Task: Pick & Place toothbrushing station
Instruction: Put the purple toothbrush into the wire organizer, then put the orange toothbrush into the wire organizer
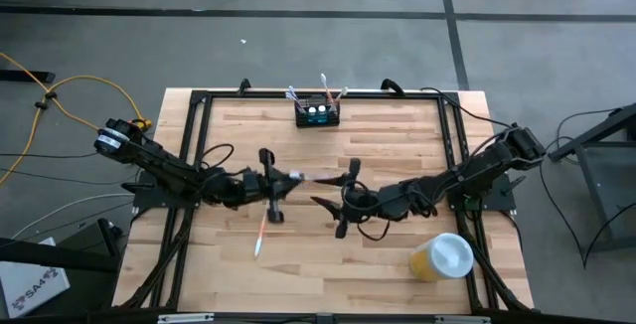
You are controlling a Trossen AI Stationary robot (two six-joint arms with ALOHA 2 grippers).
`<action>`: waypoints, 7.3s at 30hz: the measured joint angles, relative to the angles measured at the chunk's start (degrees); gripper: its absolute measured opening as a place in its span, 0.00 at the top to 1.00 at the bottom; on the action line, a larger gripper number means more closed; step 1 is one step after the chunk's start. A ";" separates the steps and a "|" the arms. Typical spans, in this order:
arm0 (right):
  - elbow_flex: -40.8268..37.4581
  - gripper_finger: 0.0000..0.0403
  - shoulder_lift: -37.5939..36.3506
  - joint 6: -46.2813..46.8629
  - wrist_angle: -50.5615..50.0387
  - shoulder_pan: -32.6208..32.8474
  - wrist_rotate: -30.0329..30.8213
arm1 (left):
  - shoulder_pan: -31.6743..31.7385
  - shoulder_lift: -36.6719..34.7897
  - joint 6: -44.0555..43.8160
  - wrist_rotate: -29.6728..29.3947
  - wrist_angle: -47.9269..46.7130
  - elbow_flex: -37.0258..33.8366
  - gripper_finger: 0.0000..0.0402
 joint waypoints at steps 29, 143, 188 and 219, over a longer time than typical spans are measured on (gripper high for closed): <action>-0.07 0.54 0.00 10.72 -13.29 6.75 19.38 | 44.56 -3.56 -15.81 12.61 -19.53 0.73 0.99; -0.07 0.54 0.00 20.21 -20.17 6.68 17.91 | 39.20 24.70 -20.59 -21.51 -30.37 20.79 0.77; -0.07 0.54 0.00 20.41 -21.00 9.95 18.09 | 28.94 24.65 -27.32 -38.06 -38.07 20.79 0.76; -0.04 0.54 0.00 28.26 -30.11 11.00 13.73 | -15.57 0.61 -34.37 -41.53 -65.44 20.70 0.76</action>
